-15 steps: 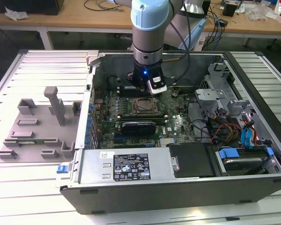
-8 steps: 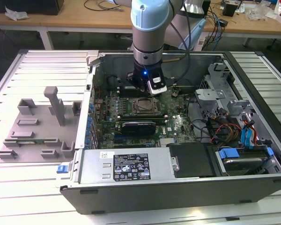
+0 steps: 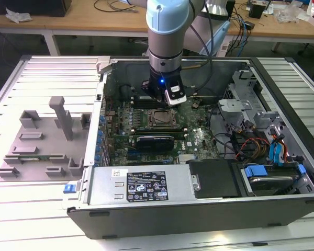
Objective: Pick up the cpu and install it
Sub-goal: 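Install the first cpu locking lever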
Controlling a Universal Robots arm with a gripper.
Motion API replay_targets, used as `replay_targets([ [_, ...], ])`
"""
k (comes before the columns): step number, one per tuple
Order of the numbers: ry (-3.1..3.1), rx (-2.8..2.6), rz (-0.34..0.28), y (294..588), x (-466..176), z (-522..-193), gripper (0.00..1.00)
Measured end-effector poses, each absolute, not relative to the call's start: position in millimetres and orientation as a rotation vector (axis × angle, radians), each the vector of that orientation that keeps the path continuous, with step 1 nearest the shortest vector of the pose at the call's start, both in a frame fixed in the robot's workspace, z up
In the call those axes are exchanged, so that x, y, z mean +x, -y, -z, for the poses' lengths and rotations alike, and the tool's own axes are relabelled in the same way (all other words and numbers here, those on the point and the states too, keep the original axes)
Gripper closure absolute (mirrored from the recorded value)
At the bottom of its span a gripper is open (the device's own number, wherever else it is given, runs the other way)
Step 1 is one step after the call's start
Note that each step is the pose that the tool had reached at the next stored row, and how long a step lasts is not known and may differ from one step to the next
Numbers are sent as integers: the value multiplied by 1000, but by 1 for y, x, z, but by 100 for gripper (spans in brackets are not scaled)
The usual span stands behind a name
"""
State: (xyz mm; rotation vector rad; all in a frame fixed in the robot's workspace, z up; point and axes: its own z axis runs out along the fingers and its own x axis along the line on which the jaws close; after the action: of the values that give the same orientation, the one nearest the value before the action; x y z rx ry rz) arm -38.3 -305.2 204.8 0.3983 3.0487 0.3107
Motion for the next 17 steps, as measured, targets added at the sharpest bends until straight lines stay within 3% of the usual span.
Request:
replay_targets([
  [17, -3047, 407, -318, 307, -38, -207, 89],
])
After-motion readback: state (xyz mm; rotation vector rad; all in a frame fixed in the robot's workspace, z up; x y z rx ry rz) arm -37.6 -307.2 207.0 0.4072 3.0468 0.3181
